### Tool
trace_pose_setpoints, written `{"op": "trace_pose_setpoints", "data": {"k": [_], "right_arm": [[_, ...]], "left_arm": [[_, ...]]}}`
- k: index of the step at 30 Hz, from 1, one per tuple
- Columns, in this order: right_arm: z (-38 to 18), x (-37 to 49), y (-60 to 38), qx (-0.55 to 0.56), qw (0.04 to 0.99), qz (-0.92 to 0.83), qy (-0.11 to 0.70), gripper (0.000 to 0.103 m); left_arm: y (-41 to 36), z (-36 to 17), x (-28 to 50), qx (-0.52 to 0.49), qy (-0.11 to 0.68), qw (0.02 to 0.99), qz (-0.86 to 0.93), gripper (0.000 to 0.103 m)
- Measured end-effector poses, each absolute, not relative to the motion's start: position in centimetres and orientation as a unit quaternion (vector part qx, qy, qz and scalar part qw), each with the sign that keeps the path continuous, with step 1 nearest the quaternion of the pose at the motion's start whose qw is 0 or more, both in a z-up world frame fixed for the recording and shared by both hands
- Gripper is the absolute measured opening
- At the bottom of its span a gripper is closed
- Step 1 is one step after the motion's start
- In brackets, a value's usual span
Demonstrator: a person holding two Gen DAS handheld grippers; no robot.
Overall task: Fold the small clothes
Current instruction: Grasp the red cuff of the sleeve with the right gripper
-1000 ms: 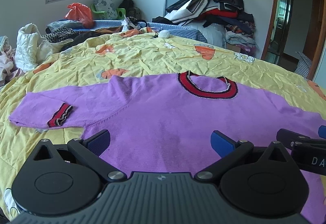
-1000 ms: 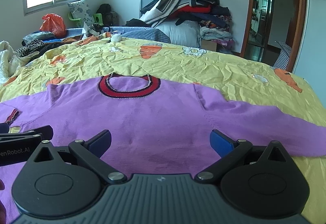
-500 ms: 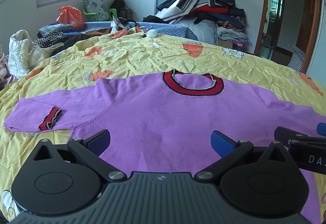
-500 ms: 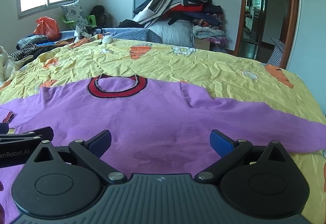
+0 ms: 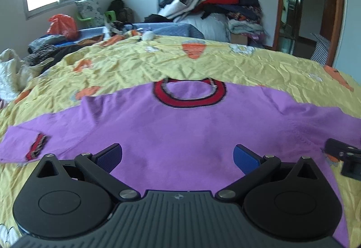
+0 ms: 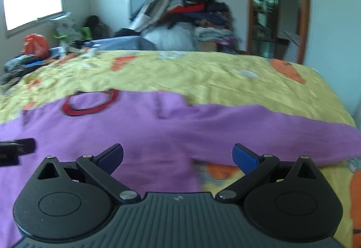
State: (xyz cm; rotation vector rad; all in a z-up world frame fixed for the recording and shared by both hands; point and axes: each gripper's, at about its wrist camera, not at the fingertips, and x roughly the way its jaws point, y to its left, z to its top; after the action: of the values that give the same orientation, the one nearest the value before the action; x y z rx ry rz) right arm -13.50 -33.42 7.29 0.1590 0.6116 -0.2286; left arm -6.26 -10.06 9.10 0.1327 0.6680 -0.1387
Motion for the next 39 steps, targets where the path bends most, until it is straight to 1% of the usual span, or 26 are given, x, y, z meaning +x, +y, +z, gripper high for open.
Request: {"op": "trace_pose_setpoints", "data": {"k": [12,18,21,25,31,36,38,39], "right_arm": [[4.2,-15.0,-47.8,0.08,0.913,-0.223,0.333,0.103],[3.1,-17.6,-53.5,0.082,0.891,-0.278,0.348,0.103],[2.5,-19.2,-56.2,0.098,0.879,-0.298,0.358,0.103],[2.1,-21.0,-60.0,0.17,0.867,-0.314,0.349,0.103],[1.3,-22.6,-64.0,0.244,0.86,-0.309,0.323,0.103],[-0.1,-22.6,-67.7,0.309,0.847,-0.298,0.314,0.103],[-0.3,-22.7,-68.8,0.332,0.845,-0.296,0.297,0.103],[-0.1,-22.8,-69.1,0.329,0.849,-0.293,0.291,0.101]], "left_arm": [[-19.3,6.5,-1.8,0.109,0.358,0.92,-0.118,0.103],[-22.5,5.8,-0.7,0.113,0.356,0.916,-0.144,0.103],[-22.8,5.4,-0.3,0.108,0.36,0.914,-0.154,0.103],[-22.5,4.9,0.1,0.098,0.37,0.909,-0.163,0.103],[-20.8,5.0,0.0,0.105,0.363,0.912,-0.157,0.103],[-19.2,4.7,0.3,0.092,0.375,0.908,-0.162,0.103],[-18.8,4.6,0.4,0.091,0.38,0.906,-0.163,0.103],[-18.6,4.5,0.4,0.092,0.381,0.906,-0.163,0.103]]}}
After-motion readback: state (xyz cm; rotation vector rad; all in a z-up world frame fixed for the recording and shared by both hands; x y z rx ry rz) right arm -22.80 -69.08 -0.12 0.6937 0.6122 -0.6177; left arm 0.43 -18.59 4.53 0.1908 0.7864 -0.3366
